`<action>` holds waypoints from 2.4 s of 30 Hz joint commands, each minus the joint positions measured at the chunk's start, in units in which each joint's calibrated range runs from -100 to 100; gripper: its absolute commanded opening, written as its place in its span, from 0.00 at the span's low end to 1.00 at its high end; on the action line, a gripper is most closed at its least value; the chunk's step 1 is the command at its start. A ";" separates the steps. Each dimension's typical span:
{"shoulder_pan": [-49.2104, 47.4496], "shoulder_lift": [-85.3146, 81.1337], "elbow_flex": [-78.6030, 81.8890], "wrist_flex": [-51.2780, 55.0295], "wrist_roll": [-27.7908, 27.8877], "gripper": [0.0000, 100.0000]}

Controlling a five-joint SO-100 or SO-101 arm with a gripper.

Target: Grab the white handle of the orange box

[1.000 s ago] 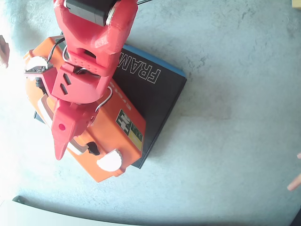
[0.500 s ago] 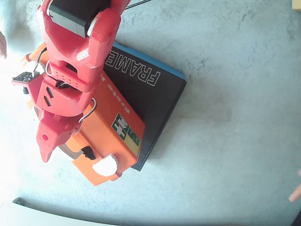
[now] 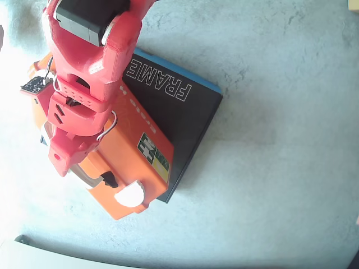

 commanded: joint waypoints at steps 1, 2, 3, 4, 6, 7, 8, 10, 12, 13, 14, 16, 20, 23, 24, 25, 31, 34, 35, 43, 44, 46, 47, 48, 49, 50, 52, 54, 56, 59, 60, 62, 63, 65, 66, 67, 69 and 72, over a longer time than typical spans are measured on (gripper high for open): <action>-0.32 5.77 1.77 7.60 -5.90 0.02; -0.39 6.28 2.83 10.48 -7.31 0.02; -0.47 7.04 4.87 12.76 -8.20 0.02; -0.70 7.97 7.80 15.05 -8.35 0.02; -1.09 9.15 13.20 18.94 -7.67 0.02; -1.17 9.65 16.04 20.63 -7.15 0.02; -1.32 10.16 19.14 22.41 -6.37 0.02; -1.86 10.41 24.90 25.20 -4.38 0.02; -2.02 10.33 30.75 27.48 -2.71 0.02; -2.02 10.24 33.76 28.16 -2.40 0.02; -2.17 10.07 36.95 28.58 -2.09 0.02; -3.41 8.64 44.66 28.50 -2.09 0.02; -4.65 2.82 67.08 21.22 -2.14 0.02; -5.04 -6.04 91.98 5.23 -2.45 0.02; -5.12 -9.07 100.75 -1.54 -2.50 0.02; -4.96 -12.45 109.88 -9.57 -2.50 0.02; -1.17 -34.29 153.30 -39.86 -2.50 0.02; 0.38 -39.02 164.11 -52.97 -3.71 0.02; 0.85 -40.12 168.19 -58.39 -5.01 0.02; 2.40 -40.62 169.34 -57.80 -6.37 0.02; 1.85 -40.62 168.28 -55.85 -6.37 0.02; 0.92 -40.87 167.21 -53.65 -6.37 0.02; 0.85 -40.96 167.03 -53.23 -6.37 0.02; 0.85 -41.04 167.30 -53.31 -6.37 0.02; 0.85 -41.13 167.30 -53.23 -6.37 0.02; 0.85 -41.13 167.03 -52.80 -6.37 0.02; 0.77 -41.13 167.03 -52.72 -6.37 0.02; 0.77 -41.13 167.03 -52.72 -6.37 0.02; 0.77 -41.13 167.03 -52.72 -6.37 0.02; 0.77 -41.21 167.12 -52.72 -6.37 0.02; 0.77 -41.21 167.21 -52.72 -6.37 0.02; 0.77 -41.21 167.30 -52.72 -6.37 0.02; 0.77 -41.13 167.30 -52.72 -6.37 0.02; 0.77 -41.13 167.30 -52.72 -6.37 0.02; 0.77 -41.13 167.30 -52.80 -6.37 0.02; 0.77 -41.13 167.39 -52.97 -6.37 0.02; 0.77 -41.13 167.57 -53.23 -6.37 0.02; 0.77 -41.13 167.57 -53.23 -6.37 0.02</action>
